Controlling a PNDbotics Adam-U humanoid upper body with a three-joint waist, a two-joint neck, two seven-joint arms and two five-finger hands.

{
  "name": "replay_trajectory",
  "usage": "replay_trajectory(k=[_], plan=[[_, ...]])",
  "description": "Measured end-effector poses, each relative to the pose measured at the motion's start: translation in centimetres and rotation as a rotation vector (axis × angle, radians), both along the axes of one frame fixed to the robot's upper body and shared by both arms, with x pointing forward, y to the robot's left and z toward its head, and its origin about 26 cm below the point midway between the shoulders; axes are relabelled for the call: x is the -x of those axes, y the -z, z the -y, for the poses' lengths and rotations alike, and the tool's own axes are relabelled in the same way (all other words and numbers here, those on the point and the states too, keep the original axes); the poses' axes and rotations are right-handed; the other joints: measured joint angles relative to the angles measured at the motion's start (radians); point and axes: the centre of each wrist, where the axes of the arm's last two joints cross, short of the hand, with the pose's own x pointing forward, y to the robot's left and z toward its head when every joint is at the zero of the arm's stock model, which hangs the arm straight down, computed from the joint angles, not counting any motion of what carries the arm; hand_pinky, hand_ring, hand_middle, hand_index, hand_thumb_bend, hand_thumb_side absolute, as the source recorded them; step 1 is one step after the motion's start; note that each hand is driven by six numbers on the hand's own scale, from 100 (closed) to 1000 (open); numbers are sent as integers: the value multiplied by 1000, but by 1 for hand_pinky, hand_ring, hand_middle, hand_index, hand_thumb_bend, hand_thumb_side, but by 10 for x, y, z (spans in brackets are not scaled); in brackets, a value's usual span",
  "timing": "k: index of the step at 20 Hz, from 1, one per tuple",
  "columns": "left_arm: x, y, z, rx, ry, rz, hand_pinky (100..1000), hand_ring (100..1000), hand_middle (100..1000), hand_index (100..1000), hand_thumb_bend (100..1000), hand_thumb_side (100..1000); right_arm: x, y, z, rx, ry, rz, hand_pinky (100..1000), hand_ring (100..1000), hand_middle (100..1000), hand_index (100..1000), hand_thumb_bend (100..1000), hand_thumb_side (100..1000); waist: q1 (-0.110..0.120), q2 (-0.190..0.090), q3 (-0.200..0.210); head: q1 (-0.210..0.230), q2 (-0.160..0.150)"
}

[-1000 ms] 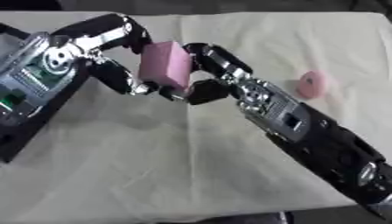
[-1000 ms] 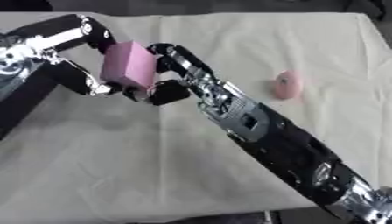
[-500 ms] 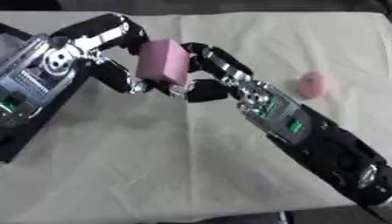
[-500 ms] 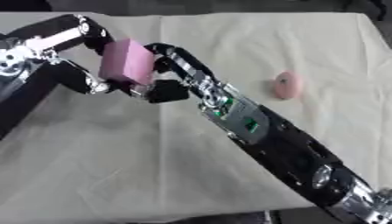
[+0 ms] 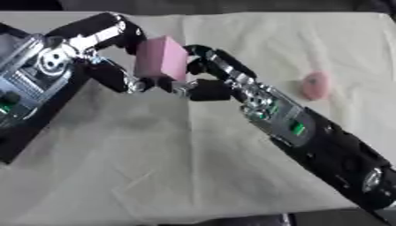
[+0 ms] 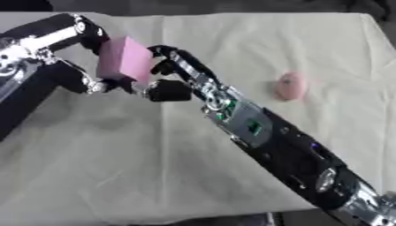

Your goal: Pick up the objects with one hand, pass them to the other hand, and then place them into the box on the other side of the table.

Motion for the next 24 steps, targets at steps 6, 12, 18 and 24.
replay_trajectory(k=[6,12,18,24], plan=[[-1,3,-8,-1,-26,-13,763,640,533,393,236,148,0,-2,3,8,-1,21,826,760,840,859,597,435,0,0,0,2,0],[-1,4,-15,8,-55,-16,761,639,532,392,239,141,-1,-3,6,13,-2,30,827,762,842,859,592,432,0,0,0,4,0],[-2,3,-31,26,-106,0,761,637,530,390,237,130,0,-2,7,13,2,26,826,761,841,857,587,426,0,0,0,5,0],[-1,1,-57,55,-187,22,762,636,531,390,239,122,1,-4,8,12,3,34,826,759,840,855,582,418,0,0,0,7,0]])
